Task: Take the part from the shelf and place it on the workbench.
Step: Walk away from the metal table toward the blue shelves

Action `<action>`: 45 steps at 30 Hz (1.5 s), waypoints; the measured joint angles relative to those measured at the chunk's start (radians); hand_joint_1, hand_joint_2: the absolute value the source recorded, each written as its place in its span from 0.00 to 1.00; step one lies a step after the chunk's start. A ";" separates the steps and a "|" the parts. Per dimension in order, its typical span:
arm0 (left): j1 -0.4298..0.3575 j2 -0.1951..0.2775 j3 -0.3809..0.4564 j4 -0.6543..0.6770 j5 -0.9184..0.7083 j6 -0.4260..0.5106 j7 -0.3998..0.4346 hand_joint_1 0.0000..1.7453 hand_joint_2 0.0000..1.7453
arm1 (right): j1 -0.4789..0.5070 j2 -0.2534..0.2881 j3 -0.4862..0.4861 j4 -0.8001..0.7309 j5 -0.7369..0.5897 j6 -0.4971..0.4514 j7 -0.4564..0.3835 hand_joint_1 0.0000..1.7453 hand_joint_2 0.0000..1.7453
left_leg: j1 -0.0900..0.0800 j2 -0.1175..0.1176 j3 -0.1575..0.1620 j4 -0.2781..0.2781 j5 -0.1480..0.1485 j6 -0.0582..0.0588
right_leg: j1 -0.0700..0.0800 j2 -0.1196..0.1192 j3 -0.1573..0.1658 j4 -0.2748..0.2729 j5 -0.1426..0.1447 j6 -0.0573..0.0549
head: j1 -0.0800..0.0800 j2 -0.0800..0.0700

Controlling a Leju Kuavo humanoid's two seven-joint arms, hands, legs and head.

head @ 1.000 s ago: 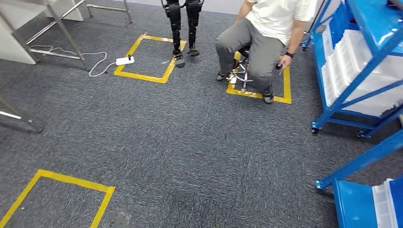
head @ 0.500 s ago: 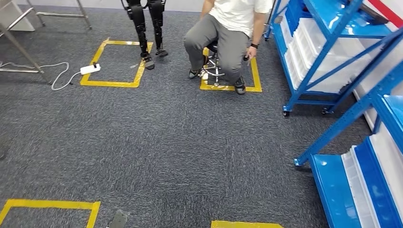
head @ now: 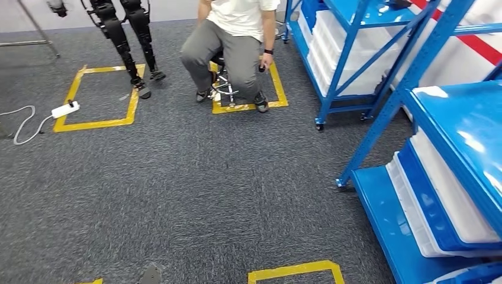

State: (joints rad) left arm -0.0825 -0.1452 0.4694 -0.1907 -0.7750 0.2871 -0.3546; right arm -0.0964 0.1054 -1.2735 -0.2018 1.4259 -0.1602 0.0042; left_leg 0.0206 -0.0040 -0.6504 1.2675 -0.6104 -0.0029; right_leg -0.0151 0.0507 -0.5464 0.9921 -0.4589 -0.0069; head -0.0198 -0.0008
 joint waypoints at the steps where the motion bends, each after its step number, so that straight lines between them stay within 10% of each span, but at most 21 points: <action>1: 0.000 0.000 0.000 0.000 0.000 0.000 0.001 0.00 1.00 | 0.000 0.000 0.000 0.000 0.000 0.000 0.000 0.00 0.00 | 0.002 -0.008 0.026 -0.062 0.041 0.001 | 0.000 0.015 0.001 0.002 0.000 0.001 | 0.000 0.000; 5: 0.001 0.002 0.000 0.002 0.008 -0.004 0.022 0.00 1.00 | -0.003 0.001 0.000 0.000 0.006 0.003 0.000 0.00 0.00 | 0.009 -0.082 0.100 -0.239 0.110 0.006 | 0.006 0.061 -0.017 0.014 -0.002 0.017 | 0.001 0.000; 9: 0.002 0.004 0.001 0.003 0.010 -0.024 0.098 0.00 1.00 | 0.002 -0.001 0.001 0.000 0.012 0.021 0.007 0.00 0.00 | 0.002 -0.036 0.102 -0.256 0.123 0.036 | 0.006 0.047 -0.054 0.046 -0.015 0.038 | 0.005 0.000; 11: 0.007 0.005 0.003 0.003 0.009 -0.030 0.115 0.00 1.00 | 0.000 0.000 0.004 0.000 0.012 0.026 0.008 0.00 0.00 | -0.001 -0.006 0.103 -0.262 0.126 0.046 | 0.005 -0.011 -0.111 0.159 -0.071 0.034 | 0.009 0.000; 14: 0.013 0.007 0.006 0.003 0.009 -0.040 0.131 0.00 1.00 | 0.000 0.000 0.007 0.000 0.014 0.029 0.009 0.00 0.00 | -0.006 0.039 0.100 -0.262 0.125 0.048 | 0.001 -0.038 -0.185 0.311 -0.126 0.042 | 0.010 0.000; 17: 0.014 0.008 0.009 0.003 0.010 -0.073 0.190 0.00 1.00 | 0.003 -0.001 0.008 0.000 0.017 0.030 0.010 0.00 0.00 | -0.007 0.073 0.102 -0.261 0.122 0.044 | -0.003 -0.073 -0.095 0.154 -0.066 0.063 | 0.011 0.000; 20: 0.018 0.011 0.017 0.004 0.014 -0.117 0.287 0.00 1.00 | -0.003 -0.001 0.013 0.000 0.019 0.030 0.010 0.00 0.00 | -0.014 0.103 0.114 -0.260 0.110 0.026 | 0.008 -0.127 -0.020 0.014 -0.018 0.053 | 0.011 0.000; 23: 0.017 0.013 0.027 0.004 0.028 -0.157 0.352 0.00 1.00 | -0.003 -0.001 0.016 0.000 0.020 0.030 0.013 0.00 0.00 | -0.009 0.118 0.127 -0.258 0.098 0.007 | 0.008 -0.096 -0.018 0.007 -0.010 0.032 | 0.010 0.000; 29: 0.024 0.021 0.047 0.006 0.034 -0.216 0.435 0.00 1.00 | -0.007 -0.001 0.028 0.000 0.029 0.034 0.017 0.00 0.00 | 0.000 0.005 0.000 0.018 -0.040 -0.005 | -0.002 -0.023 -0.007 0.003 -0.001 0.002 | 0.001 0.000; 34: 0.025 0.026 0.051 0.006 0.029 -0.235 0.448 0.00 1.00 | -0.008 0.000 0.032 0.000 0.027 0.035 0.023 0.00 0.00 | 0.014 -0.043 0.068 -0.170 0.095 -0.008 | -0.001 0.040 -0.008 0.016 -0.006 0.010 | 0.000 0.000; 38: 0.023 0.026 0.051 0.007 0.020 -0.237 0.447 0.00 1.00 | -0.008 0.000 0.032 0.000 0.019 0.035 0.017 0.00 0.00 | 0.008 -0.059 0.090 -0.232 0.112 0.009 | 0.003 0.077 -0.031 0.021 -0.004 0.034 | 0.001 0.000; 41: 0.019 0.026 0.054 0.007 0.019 -0.237 0.445 0.00 1.00 | -0.003 -0.002 0.032 0.000 0.016 0.036 0.013 0.00 0.00 | 0.005 -0.023 0.094 -0.247 0.123 0.037 | 0.003 0.035 -0.061 0.066 -0.026 0.044 | 0.003 0.000; 45: 0.019 0.026 0.055 0.007 0.019 -0.237 0.445 0.00 1.00 | -0.006 -0.001 0.032 0.000 0.013 0.040 0.012 0.00 0.00 | -0.002 0.036 0.092 -0.251 0.124 0.049 | 0.000 -0.035 -0.174 0.294 -0.122 0.041 | 0.008 0.000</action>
State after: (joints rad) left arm -0.0632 -0.1189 0.5240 -0.1836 -0.7562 0.0501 0.0908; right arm -0.1027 0.1044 -1.2417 -0.2018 1.4389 -0.1201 0.0159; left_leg 0.0183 0.0317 -0.5587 1.0163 -0.4866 0.0461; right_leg -0.0146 0.0152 -0.7203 1.2863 -0.5809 0.0339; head -0.0113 -0.0008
